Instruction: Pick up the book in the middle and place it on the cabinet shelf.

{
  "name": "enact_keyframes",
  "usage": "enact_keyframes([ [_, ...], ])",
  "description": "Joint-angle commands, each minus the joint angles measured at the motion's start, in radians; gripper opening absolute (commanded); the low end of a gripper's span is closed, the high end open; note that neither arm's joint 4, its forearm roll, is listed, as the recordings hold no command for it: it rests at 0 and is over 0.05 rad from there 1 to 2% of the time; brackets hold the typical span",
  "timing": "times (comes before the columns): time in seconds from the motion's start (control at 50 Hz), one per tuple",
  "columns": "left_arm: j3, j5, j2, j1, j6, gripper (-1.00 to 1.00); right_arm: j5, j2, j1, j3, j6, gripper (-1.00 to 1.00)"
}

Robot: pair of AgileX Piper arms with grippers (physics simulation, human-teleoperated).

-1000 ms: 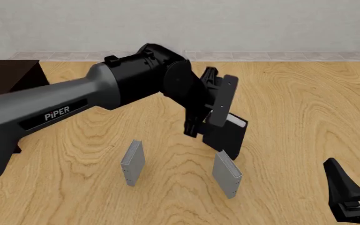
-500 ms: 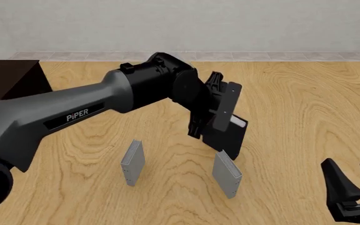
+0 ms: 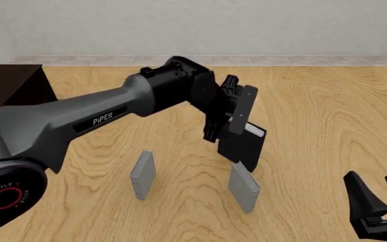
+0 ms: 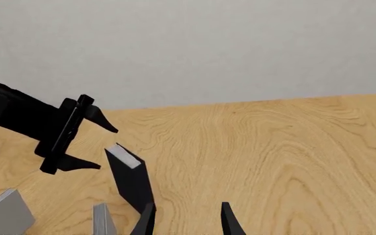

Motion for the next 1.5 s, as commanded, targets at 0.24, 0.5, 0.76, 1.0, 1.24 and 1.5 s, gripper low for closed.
enact_keyframes([
  [0.24, -0.151, 0.063, 0.082, 0.003, -0.053, 1.00, -0.013, 0.027, -0.003, 0.006, 0.001, 1.00],
  [0.5, -0.217, 0.112, 0.130, -0.006, -0.081, 1.00, -0.027, 0.051, -0.008, 0.006, 0.007, 1.00],
  [0.76, -0.261, 0.150, 0.175, -0.011, -0.109, 1.00, -0.036, 0.065, -0.008, 0.006, 0.012, 1.00],
  [1.0, -0.271, 0.216, 0.191, -0.052, -0.199, 1.00, -0.040, 0.071, -0.008, 0.006, 0.015, 1.00],
  [1.24, -0.283, 0.263, 0.212, -0.060, -0.247, 1.00, -0.040, 0.071, -0.010, 0.006, 0.015, 1.00],
  [1.5, -0.366, 0.314, 0.275, -0.006, -0.237, 1.00, -0.041, 0.073, -0.011, 0.006, 0.018, 1.00],
])
